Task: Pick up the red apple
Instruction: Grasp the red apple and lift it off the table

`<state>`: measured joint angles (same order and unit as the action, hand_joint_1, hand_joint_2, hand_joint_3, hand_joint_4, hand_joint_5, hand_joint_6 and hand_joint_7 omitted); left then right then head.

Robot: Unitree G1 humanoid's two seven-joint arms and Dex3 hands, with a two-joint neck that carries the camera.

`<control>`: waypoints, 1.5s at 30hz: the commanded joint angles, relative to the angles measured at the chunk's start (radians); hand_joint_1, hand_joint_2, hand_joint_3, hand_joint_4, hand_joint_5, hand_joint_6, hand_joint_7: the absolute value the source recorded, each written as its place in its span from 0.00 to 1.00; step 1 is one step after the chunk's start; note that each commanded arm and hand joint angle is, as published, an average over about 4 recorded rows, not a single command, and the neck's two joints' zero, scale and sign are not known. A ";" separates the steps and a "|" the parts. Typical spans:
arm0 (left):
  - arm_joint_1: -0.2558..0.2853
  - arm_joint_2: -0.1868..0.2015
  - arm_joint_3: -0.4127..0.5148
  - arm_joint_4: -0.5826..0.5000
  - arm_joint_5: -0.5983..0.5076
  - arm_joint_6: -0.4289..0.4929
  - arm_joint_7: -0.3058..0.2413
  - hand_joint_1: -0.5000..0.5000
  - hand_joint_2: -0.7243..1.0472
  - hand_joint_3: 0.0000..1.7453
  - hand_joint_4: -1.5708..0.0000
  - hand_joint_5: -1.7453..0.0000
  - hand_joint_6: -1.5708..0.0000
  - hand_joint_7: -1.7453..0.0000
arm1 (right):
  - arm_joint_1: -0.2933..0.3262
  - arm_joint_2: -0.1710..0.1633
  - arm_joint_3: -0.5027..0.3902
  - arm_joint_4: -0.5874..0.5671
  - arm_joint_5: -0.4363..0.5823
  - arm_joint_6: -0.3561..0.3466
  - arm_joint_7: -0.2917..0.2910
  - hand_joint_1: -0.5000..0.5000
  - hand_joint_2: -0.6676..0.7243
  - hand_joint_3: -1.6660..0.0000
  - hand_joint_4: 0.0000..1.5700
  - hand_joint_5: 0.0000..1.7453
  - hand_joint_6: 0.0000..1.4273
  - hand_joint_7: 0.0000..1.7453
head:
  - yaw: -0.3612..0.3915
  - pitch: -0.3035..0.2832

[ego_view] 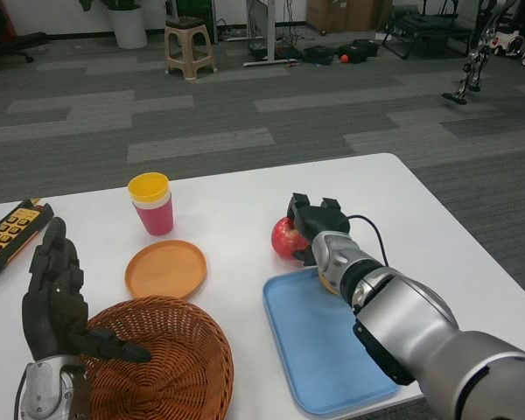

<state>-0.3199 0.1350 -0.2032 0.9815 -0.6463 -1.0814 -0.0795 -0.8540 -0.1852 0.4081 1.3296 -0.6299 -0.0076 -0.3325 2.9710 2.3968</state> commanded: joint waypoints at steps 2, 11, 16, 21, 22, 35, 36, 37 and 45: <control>0.006 0.006 0.010 0.002 0.001 -0.003 0.000 0.00 0.05 0.05 1.00 1.00 0.80 1.00 | 0.039 0.000 0.001 -0.022 -0.003 -0.009 0.001 0.08 0.05 0.55 0.51 0.94 0.22 0.80 | -0.004 -0.002; 0.013 0.006 0.010 -0.001 0.001 -0.005 0.000 0.00 0.05 0.05 1.00 1.00 0.80 1.00 | 0.108 -0.024 -0.017 -0.158 -0.004 -0.009 0.003 0.08 0.05 0.52 0.51 0.94 0.22 0.82 | -0.010 0.007; 0.015 0.006 0.010 -0.001 0.001 -0.009 0.000 0.00 0.05 0.05 1.00 1.00 0.80 1.00 | 0.126 -0.033 -0.027 -0.190 -0.004 -0.009 0.005 0.08 0.05 0.52 0.51 0.94 0.20 0.80 | -0.008 0.010; 0.015 0.006 0.010 -0.001 0.001 -0.009 -0.002 0.00 0.05 0.05 1.00 1.00 0.80 1.00 | 0.138 -0.040 -0.032 -0.218 -0.004 -0.009 0.007 0.08 0.05 0.52 0.50 0.94 0.19 0.80 | -0.006 0.013; 0.015 0.006 0.010 -0.001 0.001 -0.009 -0.002 0.00 0.05 0.05 1.00 1.00 0.80 1.00 | 0.138 -0.040 -0.032 -0.219 -0.004 -0.010 0.007 0.08 0.05 0.52 0.50 0.94 0.18 0.80 | -0.006 0.014; 0.015 0.006 0.013 -0.001 0.001 -0.009 -0.002 0.00 0.05 0.05 1.00 1.00 0.80 1.00 | 0.138 -0.032 -0.073 -0.208 -0.004 -0.083 -0.034 0.04 0.09 0.51 0.34 0.86 0.01 0.64 | 0.004 0.019; 0.015 0.006 0.013 -0.001 0.001 -0.009 -0.002 0.00 0.05 0.05 1.00 1.00 0.80 1.00 | 0.133 -0.027 -0.075 -0.198 -0.004 -0.091 -0.039 0.04 0.09 0.54 0.28 0.81 0.00 0.61 | 0.005 0.019; 0.015 0.006 0.013 -0.001 0.001 -0.009 -0.002 0.00 0.05 0.05 1.00 1.00 0.80 1.00 | 0.127 -0.023 -0.075 -0.188 -0.004 -0.095 -0.041 0.04 0.09 0.55 0.22 0.76 0.00 0.59 | 0.006 0.019; 0.017 0.006 0.013 -0.002 0.001 -0.011 -0.002 0.00 0.05 0.05 1.00 1.00 0.80 1.00 | 0.080 0.002 -0.071 -0.116 -0.005 -0.114 -0.044 0.04 0.26 0.79 0.00 0.01 0.00 0.26 | 0.012 0.019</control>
<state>-0.3133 0.1347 -0.1979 0.9801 -0.6464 -1.0841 -0.0822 -0.7438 -0.1887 0.3398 1.1964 -0.6339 -0.1094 -0.3693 2.9820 2.4159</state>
